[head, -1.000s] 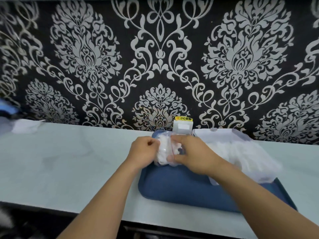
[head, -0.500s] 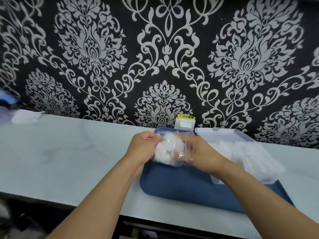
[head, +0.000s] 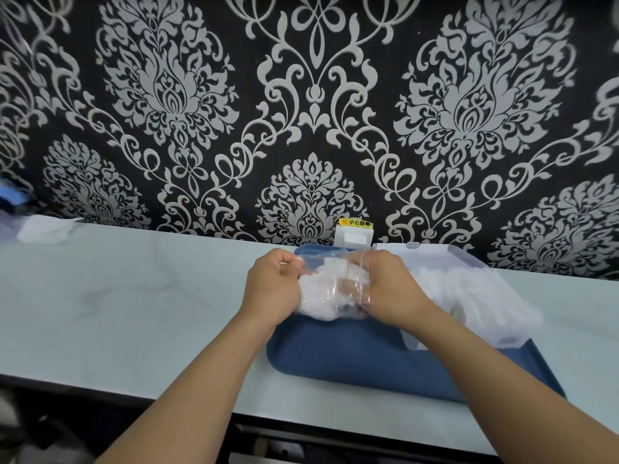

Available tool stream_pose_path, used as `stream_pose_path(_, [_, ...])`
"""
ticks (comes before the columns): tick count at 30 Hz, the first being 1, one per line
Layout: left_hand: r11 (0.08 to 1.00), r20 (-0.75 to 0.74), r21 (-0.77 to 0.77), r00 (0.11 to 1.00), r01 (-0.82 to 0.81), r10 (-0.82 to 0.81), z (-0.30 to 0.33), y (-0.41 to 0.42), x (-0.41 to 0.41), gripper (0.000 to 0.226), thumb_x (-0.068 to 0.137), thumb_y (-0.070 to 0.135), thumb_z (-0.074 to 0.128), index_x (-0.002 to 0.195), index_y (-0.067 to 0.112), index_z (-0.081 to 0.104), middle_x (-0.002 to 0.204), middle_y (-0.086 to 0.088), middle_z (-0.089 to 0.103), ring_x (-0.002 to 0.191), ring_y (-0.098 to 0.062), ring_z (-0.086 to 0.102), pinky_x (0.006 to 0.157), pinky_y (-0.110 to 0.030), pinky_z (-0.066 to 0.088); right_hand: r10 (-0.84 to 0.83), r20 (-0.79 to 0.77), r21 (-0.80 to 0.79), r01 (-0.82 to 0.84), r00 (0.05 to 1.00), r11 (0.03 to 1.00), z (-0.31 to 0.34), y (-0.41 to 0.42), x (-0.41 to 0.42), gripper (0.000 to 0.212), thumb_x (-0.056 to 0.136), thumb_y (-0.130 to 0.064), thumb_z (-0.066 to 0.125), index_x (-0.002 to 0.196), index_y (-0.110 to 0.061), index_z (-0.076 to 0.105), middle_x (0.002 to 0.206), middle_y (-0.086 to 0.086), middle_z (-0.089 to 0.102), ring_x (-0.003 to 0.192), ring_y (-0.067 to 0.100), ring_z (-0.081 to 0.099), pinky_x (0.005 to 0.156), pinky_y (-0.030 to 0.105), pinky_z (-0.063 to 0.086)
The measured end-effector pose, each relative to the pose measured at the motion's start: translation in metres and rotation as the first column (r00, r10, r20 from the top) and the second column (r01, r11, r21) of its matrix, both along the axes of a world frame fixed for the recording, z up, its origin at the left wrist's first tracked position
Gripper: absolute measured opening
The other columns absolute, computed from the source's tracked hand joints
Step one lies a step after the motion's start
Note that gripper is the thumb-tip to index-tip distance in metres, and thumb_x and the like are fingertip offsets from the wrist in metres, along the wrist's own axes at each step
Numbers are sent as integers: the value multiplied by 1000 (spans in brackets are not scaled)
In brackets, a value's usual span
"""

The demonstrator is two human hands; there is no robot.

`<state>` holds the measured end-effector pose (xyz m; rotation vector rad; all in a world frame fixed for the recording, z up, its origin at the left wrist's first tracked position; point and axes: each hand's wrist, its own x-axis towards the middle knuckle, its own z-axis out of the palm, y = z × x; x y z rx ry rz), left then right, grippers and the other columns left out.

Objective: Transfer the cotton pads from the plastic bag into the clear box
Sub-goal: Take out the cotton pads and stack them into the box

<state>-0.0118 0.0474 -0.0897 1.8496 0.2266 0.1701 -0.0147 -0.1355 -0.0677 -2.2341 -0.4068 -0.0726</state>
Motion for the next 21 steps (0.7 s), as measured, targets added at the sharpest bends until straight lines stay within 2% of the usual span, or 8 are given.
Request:
stream_pose_path(2, [996,-21,47,997,-72,73,-4,5,7,19,100,19,54,84,19,65,93,-4,74,87,-26,68,82,-41,57,-48,89,-34,51,995,998,4,-6,-2,12,85,-17,76,97,-15,74,84,-7,72,76,4,67,68,19,53])
stream_pose_path(5, [987,-38,109,992,-118,122,-7,10,17,16,97,16,53,86,17,64,97,-6,73,92,-28,68,84,-42,57,-125,124,67,117,984,991,17,-15,-16,10,90,-13,71,96,-19,70,78,-9,68,64,6,65,57,16,50])
stream_pose_path(8, [975,-26,210,996,-77,84,-7,7,21,17,97,14,54,85,17,65,92,-1,72,88,-24,67,81,-39,56,-87,-178,433,158,980,888,34,-34,-33,12,95,-11,66,106,-15,70,82,6,72,54,17,65,41,19,47])
stream_pose_path(11, [922,11,386,1000,-24,22,-3,-2,18,16,94,15,56,84,17,67,87,1,72,84,-22,66,76,-37,54,44,-393,644,240,918,727,43,-61,-36,15,95,-19,64,107,-10,69,81,7,70,59,16,58,45,19,44])
stream_pose_path(14, [863,-14,506,1000,-16,27,1,-9,12,13,93,19,56,87,15,67,90,-3,71,83,-24,64,72,-35,51,143,-465,765,316,874,561,47,-73,-36,20,87,-25,65,100,-9,66,76,5,66,55,12,52,44,17,40])
stream_pose_path(16, [826,53,554,994,-105,91,12,-16,7,16,94,25,57,100,14,66,106,-6,67,96,-27,61,80,-36,50,206,-425,816,275,882,508,49,-80,-39,25,86,-25,64,103,-8,66,77,5,65,55,11,52,44,16,40])
stream_pose_path(19, [897,409,368,909,-244,80,41,-32,-10,36,91,40,59,116,16,61,120,-3,56,114,-22,53,89,-29,43,269,-359,827,172,893,535,47,-83,-44,27,87,-22,63,110,-8,64,82,7,68,59,14,54,48,18,42])
stream_pose_path(21, [993,454,37,884,109,-114,62,-49,-31,46,82,51,60,119,23,61,117,5,62,112,-11,59,92,-22,48,303,-307,813,83,902,577,44,-81,-44,27,89,-18,67,116,-13,64,86,6,70,63,16,56,53,20,43])
